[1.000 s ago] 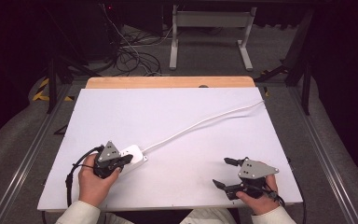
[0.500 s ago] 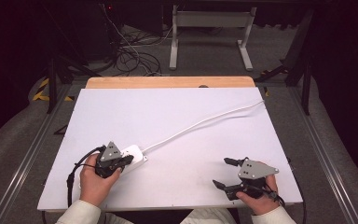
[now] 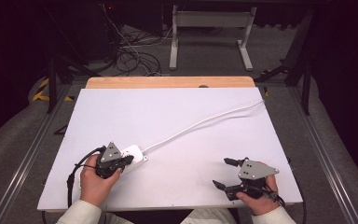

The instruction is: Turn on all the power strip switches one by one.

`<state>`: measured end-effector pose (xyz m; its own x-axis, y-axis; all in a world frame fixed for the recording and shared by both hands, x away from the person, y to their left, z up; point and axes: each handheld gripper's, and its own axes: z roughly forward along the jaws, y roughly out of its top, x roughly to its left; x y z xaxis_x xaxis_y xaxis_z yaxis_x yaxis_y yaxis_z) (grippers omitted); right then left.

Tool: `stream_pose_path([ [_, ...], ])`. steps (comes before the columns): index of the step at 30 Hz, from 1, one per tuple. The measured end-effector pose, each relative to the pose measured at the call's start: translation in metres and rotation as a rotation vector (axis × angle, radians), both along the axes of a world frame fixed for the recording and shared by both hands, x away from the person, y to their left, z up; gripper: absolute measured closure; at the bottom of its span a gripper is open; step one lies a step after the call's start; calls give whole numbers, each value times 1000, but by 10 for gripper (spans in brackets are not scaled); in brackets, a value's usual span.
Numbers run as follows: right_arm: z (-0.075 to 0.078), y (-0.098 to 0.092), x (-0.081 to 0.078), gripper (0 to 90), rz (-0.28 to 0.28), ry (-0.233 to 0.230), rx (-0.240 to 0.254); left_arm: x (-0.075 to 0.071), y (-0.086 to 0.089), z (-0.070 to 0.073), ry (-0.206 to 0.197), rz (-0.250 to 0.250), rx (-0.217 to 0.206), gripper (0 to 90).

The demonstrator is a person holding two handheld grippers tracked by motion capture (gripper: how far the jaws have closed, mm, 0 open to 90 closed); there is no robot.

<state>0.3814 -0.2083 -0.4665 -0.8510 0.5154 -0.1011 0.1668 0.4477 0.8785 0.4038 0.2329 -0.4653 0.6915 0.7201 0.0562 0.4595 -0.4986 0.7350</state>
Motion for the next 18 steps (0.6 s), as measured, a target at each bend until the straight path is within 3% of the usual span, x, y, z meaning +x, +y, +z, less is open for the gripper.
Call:
stream_pose_path([
  [6,0,0,0,181,2,-5,-1,0,1,-1,10,4,-21,900],
  [18,0,0,-1,181,4,-3,1,0,1,-2,13,5,-21,900],
])
